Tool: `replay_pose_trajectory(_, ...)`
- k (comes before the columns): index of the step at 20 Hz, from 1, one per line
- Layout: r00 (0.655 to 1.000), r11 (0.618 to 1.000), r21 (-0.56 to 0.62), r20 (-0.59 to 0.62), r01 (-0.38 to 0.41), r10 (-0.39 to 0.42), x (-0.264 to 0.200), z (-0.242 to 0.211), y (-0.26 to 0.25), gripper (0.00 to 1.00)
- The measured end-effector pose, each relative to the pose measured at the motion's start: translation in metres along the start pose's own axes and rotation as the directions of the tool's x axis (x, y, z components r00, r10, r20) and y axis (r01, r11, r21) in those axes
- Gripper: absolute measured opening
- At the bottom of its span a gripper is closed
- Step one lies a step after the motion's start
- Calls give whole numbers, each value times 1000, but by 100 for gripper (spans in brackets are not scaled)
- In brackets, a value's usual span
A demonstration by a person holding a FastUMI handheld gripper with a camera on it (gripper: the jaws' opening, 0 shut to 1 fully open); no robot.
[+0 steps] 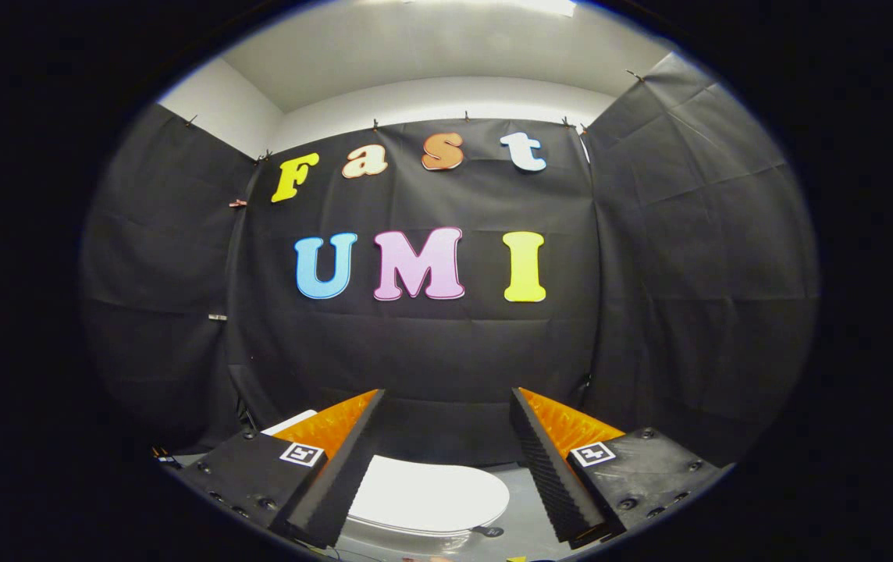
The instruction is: Open the toilet lid.
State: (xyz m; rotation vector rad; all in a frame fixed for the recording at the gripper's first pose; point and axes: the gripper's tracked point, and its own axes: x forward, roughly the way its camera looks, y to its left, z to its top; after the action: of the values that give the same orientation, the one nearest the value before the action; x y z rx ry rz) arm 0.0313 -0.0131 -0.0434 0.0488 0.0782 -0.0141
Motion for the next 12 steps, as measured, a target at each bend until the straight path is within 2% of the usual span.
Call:
replay_pose_trajectory(6, 991, 995, 84, -130, 49, -37, 33, -56, -29, 99)
replay_pose_trajectory(12, 952, 956, 234, -287, 178, -107, 67, -124, -75, 99)
